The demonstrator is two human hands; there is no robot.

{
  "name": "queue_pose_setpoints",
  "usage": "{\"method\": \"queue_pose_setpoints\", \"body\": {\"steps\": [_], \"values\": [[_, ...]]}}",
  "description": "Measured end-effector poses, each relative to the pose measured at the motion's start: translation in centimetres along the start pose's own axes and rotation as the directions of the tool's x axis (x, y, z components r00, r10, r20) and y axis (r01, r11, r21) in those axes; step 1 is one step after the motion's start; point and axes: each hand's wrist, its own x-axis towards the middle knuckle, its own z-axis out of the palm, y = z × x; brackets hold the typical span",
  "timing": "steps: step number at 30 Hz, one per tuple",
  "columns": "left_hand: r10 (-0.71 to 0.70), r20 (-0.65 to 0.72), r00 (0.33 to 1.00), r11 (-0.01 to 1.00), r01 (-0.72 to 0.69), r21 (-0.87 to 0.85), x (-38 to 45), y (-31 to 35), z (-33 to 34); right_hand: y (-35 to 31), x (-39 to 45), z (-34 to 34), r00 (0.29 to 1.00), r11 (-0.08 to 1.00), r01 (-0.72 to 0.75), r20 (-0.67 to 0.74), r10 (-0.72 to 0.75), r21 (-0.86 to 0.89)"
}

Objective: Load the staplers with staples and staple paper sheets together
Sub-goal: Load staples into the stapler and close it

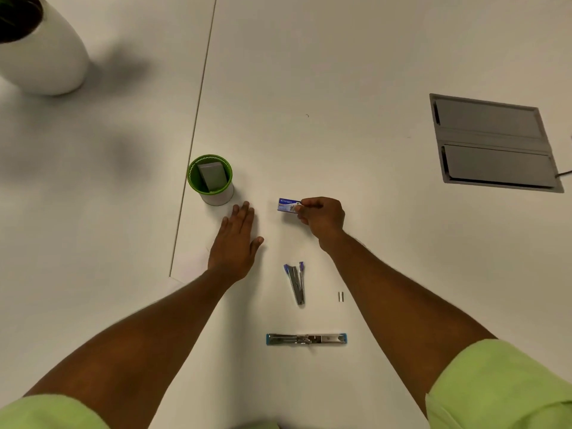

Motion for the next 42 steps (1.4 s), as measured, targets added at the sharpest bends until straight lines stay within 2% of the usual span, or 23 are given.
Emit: {"method": "queue_pose_setpoints", "body": {"steps": [4, 10, 17, 23, 27, 33, 39, 42], "values": [[-0.004, 0.029, 1.0, 0.999, 0.003, 0.035, 1.2, 0.0, 1.3, -0.7, 2.3, 1.4, 1.0, 0.999, 0.001, -0.002, -0.001, -0.045], [-0.005, -0.045, 0.999, 0.994, 0.01, 0.109, 1.1, -0.4, 3.1, -0.7, 4.5, 2.6, 1.0, 0.996, 0.025, -0.003, -0.026, -0.09], [-0.005, -0.038, 0.999, 0.994, 0.01, 0.11, 1.2, -0.4, 3.1, 0.0, 4.8, 3.1, 0.999, 0.994, 0.044, -0.012, -0.045, -0.104], [-0.025, 0.047, 0.999, 0.992, 0.019, 0.125, 1.1, -0.1, 2.0, 0.3, 3.8, 2.5, 0.998, 0.991, 0.042, -0.038, -0.047, -0.125], [-0.023, 0.116, 0.993, 0.995, 0.012, 0.097, 1.1, 0.0, 0.8, 1.4, 2.0, 0.5, 1.0, 0.998, -0.003, -0.028, 0.001, -0.056], [0.016, 0.146, 0.989, 1.0, -0.018, 0.016, -2.4, 0.5, -0.2, 4.7, -2.2, -3.5, 0.999, 1.0, -0.013, -0.052, 0.013, 0.006], [0.034, 0.121, 0.992, 0.998, -0.029, -0.048, -8.7, 0.4, 0.8, 8.9, -6.0, -7.0, 0.995, 0.973, 0.037, -0.081, -0.057, -0.229], [0.054, 0.077, 0.996, 0.993, -0.046, -0.105, -11.5, 0.5, 1.5, 10.9, -7.6, -8.4, 0.988, 0.921, 0.062, -0.106, -0.11, -0.385]]}}
